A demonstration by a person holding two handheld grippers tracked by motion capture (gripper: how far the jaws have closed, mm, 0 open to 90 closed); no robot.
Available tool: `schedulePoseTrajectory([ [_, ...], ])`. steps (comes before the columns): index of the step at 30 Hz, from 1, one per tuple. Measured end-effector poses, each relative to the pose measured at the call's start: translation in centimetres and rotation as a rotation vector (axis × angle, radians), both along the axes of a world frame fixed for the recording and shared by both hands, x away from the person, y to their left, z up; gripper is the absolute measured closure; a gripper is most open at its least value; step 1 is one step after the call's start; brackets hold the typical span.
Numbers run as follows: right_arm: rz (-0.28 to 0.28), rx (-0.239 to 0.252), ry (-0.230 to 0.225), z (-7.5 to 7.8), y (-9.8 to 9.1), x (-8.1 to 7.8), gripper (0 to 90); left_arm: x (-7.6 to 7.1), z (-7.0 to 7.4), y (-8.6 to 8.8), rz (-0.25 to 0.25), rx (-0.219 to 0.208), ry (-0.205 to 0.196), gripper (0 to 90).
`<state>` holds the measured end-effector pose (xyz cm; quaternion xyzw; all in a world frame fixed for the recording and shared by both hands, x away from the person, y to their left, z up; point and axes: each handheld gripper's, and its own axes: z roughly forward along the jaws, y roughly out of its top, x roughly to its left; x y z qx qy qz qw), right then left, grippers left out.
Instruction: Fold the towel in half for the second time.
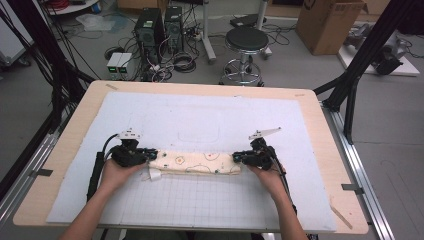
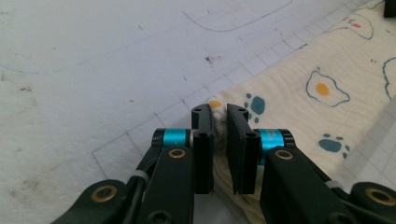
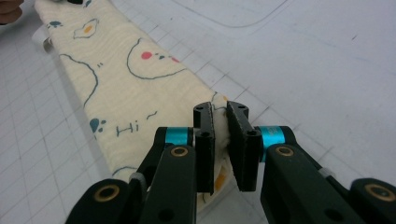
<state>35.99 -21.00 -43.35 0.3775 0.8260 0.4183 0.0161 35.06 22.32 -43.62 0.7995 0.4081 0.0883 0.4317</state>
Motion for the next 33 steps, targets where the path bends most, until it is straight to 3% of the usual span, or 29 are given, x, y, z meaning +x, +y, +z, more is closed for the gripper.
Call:
schedulePoseTrajectory([
  [10,-0.036,-0.005,-0.026,0.7,0.1,1.0,82.1,0.8,0.3,0.2,0.059,-0.030,-0.029,81.7],
  [33,-0.107,-0.002,-0.066,2.5,0.3,4.1,82.0,3.6,2.1,-0.5,0.120,0.000,-0.084,81.7],
])
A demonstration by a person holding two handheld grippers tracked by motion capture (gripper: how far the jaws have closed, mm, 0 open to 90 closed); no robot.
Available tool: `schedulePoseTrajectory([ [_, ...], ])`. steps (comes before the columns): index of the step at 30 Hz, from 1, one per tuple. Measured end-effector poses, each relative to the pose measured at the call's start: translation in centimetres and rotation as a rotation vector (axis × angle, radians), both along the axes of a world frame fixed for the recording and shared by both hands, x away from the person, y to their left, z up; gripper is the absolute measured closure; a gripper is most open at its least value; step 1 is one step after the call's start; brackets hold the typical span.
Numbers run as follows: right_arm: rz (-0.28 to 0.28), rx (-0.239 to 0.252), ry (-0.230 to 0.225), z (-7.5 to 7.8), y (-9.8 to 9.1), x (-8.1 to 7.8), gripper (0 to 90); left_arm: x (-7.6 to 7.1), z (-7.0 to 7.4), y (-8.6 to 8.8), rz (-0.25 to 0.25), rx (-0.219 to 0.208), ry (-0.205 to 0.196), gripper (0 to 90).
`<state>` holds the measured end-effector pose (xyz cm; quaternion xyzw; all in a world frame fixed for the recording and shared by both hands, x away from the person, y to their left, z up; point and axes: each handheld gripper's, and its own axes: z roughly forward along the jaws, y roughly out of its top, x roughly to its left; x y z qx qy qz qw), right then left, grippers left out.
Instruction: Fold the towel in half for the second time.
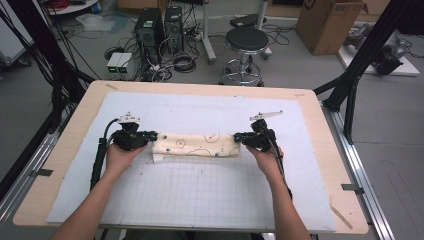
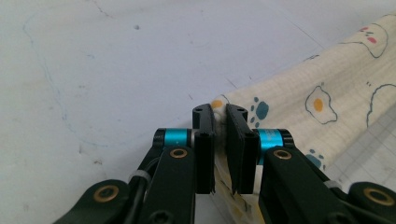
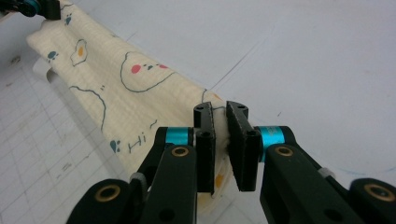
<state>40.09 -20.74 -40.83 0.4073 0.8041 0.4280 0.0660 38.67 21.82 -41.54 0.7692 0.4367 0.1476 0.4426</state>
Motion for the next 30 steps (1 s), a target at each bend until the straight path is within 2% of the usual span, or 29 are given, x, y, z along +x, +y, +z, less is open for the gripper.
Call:
schedulePoseTrajectory([
  [6,-0.031,-0.013,0.005,-0.3,0.1,1.1,81.9,0.7,-0.6,-0.2,0.031,-0.017,0.002,81.5],
  [11,-0.043,-0.012,0.012,-1.0,0.0,1.6,81.6,1.2,-1.4,-0.4,0.079,-0.049,0.012,81.4],
  [16,-0.059,-0.011,0.024,-1.5,-0.1,1.9,80.8,1.5,-1.9,-0.6,0.077,-0.042,0.026,81.1],
  [20,-0.067,-0.004,0.032,-1.7,-0.2,1.9,78.7,1.6,-2.1,-0.6,0.079,-0.051,0.033,77.5],
  [23,-0.064,-0.007,0.018,-1.6,-0.2,1.9,72.5,1.5,-2.1,-0.5,0.075,-0.040,0.028,72.5],
  [30,-0.079,0.034,0.005,-1.0,-0.8,1.5,62.3,1.2,-1.5,-0.3,0.057,-0.048,0.008,63.9],
])
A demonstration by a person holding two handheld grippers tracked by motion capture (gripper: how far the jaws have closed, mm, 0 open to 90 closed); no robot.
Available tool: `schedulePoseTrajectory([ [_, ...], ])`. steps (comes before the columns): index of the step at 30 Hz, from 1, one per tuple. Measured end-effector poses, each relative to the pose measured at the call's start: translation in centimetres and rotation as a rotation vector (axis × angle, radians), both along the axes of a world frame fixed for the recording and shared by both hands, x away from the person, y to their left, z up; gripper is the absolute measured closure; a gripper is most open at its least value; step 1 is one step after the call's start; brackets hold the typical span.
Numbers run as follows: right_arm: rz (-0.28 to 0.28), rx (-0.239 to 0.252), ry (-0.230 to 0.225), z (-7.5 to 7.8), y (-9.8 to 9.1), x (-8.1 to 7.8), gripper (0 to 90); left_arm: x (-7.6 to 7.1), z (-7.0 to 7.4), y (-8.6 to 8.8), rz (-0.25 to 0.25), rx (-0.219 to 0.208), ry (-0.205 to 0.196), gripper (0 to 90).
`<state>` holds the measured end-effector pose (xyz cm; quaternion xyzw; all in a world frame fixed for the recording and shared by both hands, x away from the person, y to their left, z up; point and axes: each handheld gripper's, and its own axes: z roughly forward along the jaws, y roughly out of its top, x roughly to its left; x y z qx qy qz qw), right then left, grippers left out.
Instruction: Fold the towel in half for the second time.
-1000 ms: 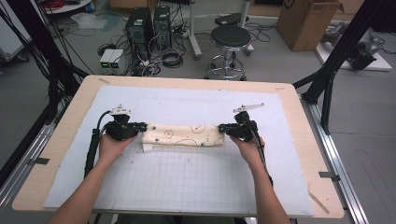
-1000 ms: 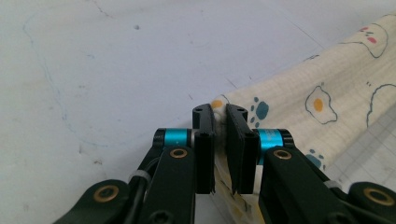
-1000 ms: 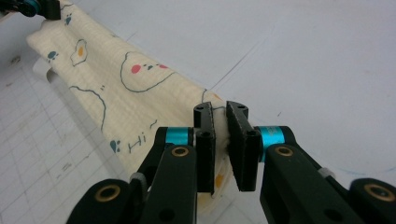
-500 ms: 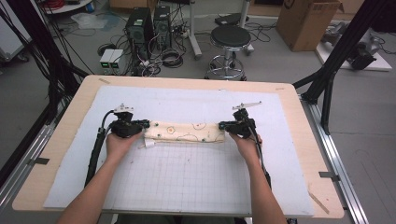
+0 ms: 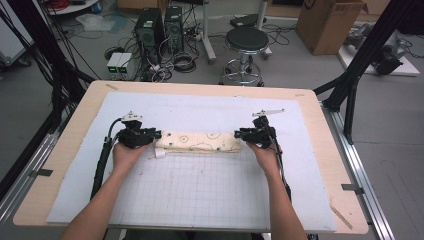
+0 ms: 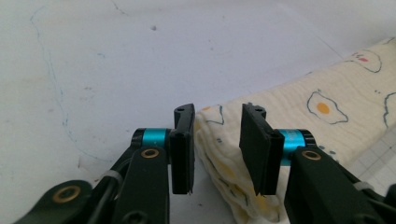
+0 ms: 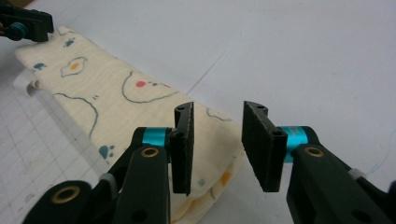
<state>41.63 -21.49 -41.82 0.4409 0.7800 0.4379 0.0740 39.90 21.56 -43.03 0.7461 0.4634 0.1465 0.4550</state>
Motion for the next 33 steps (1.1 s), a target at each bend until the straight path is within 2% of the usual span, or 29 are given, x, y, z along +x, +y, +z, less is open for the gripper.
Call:
schedulePoseTrajectory([
  [6,0.004,0.007,-0.026,0.7,0.0,-0.5,53.9,-0.4,0.6,0.3,-0.019,-0.006,-0.012,61.0],
  [16,0.018,0.003,-0.053,1.2,0.4,-1.0,43.0,-1.0,1.5,0.8,-0.047,0.019,-0.036,57.1],
  [24,0.004,0.023,-0.058,1.7,0.2,-1.4,34.6,-1.3,1.8,0.7,-0.068,0.002,-0.039,54.7],
  [29,0.005,0.036,-0.065,2.0,0.1,-1.7,30.0,-1.5,2.0,0.6,-0.082,-0.003,-0.042,49.7],
  [33,0.002,0.029,-0.072,2.4,0.1,-2.0,27.6,-1.7,2.2,0.6,-0.088,-0.004,-0.049,48.1],
])
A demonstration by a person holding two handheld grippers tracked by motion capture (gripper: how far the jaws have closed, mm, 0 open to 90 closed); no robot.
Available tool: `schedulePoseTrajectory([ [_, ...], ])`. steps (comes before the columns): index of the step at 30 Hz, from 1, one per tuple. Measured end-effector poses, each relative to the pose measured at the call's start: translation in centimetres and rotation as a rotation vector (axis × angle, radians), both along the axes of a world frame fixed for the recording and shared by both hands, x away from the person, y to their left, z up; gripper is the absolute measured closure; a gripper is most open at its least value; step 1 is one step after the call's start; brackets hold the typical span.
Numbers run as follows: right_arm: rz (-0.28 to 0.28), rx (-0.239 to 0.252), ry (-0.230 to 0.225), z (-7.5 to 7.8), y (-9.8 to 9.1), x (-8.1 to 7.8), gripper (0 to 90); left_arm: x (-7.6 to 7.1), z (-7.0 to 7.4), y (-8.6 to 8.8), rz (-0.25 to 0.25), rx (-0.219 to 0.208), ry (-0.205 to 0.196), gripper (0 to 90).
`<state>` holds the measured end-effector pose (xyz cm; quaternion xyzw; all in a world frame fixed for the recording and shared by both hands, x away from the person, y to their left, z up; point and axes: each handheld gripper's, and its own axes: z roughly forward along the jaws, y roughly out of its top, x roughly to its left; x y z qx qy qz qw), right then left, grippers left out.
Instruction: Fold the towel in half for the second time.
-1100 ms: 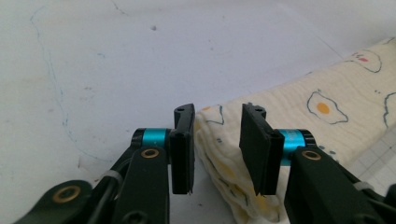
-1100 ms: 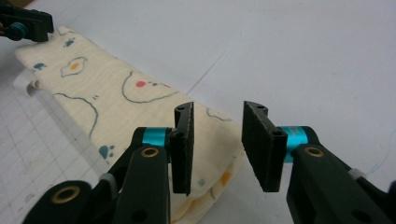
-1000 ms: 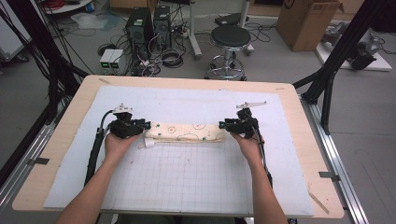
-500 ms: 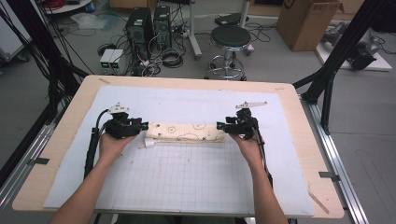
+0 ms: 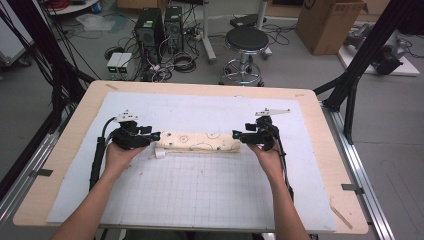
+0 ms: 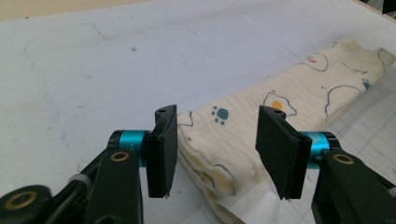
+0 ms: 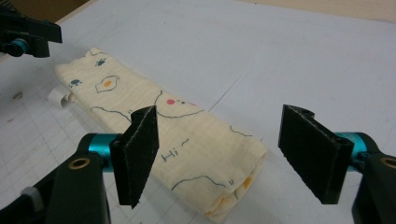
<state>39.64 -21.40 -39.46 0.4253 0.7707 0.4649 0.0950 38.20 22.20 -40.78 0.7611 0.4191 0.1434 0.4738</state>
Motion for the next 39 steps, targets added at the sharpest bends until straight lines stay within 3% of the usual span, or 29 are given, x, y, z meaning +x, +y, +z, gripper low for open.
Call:
schedulePoseTrajectory([
  [16,0.008,-0.006,-0.040,0.9,0.1,-1.4,18.9,-1.4,1.0,0.2,-0.027,-0.016,-0.029,41.6],
  [39,0.012,-0.019,-0.051,-0.1,-0.9,-3.8,15.6,-4.3,1.0,0.9,-0.060,0.014,-0.064,35.8],
])
